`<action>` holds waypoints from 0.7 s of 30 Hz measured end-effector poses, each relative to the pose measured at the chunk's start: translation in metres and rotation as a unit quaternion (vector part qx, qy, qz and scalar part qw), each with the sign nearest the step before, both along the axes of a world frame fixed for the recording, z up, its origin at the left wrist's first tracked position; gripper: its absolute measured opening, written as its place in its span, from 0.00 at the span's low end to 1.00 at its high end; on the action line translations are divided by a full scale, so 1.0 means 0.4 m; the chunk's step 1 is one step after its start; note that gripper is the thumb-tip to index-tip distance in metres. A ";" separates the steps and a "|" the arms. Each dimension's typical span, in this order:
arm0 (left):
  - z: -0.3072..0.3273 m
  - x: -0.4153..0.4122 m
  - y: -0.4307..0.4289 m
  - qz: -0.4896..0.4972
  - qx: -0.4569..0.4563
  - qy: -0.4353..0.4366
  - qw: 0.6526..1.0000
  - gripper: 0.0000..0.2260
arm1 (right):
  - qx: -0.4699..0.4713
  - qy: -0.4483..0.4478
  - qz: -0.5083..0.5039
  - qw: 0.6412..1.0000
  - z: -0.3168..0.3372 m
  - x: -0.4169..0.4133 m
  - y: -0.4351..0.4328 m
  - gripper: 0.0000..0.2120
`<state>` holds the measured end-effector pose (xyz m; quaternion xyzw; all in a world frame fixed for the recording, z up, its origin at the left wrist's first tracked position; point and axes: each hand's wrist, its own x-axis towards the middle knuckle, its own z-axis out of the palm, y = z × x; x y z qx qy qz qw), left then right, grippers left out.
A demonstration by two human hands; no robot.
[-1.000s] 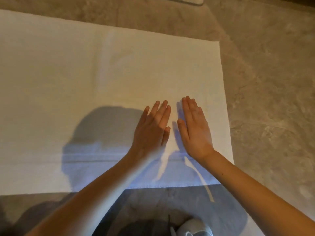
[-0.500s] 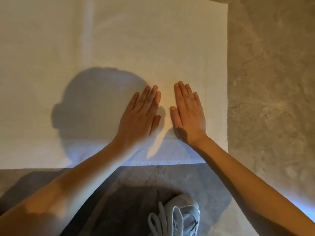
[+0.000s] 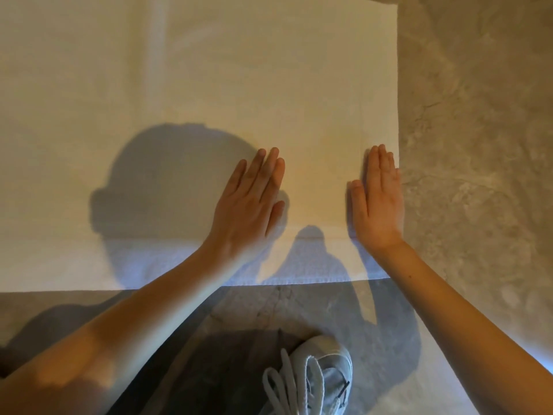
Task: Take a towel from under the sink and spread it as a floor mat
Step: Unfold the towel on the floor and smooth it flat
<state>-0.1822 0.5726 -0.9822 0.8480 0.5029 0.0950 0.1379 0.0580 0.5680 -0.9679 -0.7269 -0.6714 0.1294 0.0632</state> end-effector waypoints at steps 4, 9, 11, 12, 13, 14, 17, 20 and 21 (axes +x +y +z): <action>0.001 0.011 -0.074 -0.025 0.017 -0.028 0.999 0.26 | 0.009 0.032 0.083 0.996 0.002 -0.138 -0.069 0.28; -0.018 0.015 -0.098 -0.040 0.019 -0.013 0.999 0.22 | -0.028 -0.013 0.129 0.991 -0.039 -0.228 -0.083 0.28; -0.024 0.012 -0.098 -0.035 0.011 -0.016 0.999 0.23 | -0.021 -0.009 0.131 0.991 -0.048 -0.207 -0.088 0.28; -0.026 0.010 -0.099 -0.033 0.009 -0.011 0.999 0.25 | -0.018 -0.008 0.136 0.990 -0.049 -0.192 -0.093 0.28; -0.027 0.009 -0.100 -0.033 0.010 -0.003 0.999 0.26 | -0.017 -0.010 0.143 0.990 -0.050 -0.177 -0.096 0.28; -0.028 0.008 -0.100 -0.035 0.012 0.005 0.999 0.26 | -0.017 -0.016 0.143 0.989 -0.050 -0.161 -0.098 0.28; -0.030 0.007 -0.101 -0.037 0.014 0.005 0.999 0.28 | -0.024 -0.047 0.094 0.994 -0.050 -0.106 -0.102 0.29; -0.030 0.007 -0.102 -0.037 0.005 -0.003 0.999 0.28 | -0.026 -0.041 0.038 0.998 -0.046 -0.034 -0.109 0.29; -0.029 0.008 -0.103 -0.036 0.000 -0.005 0.999 0.27 | -0.028 -0.040 0.028 0.998 -0.043 -0.012 -0.112 0.29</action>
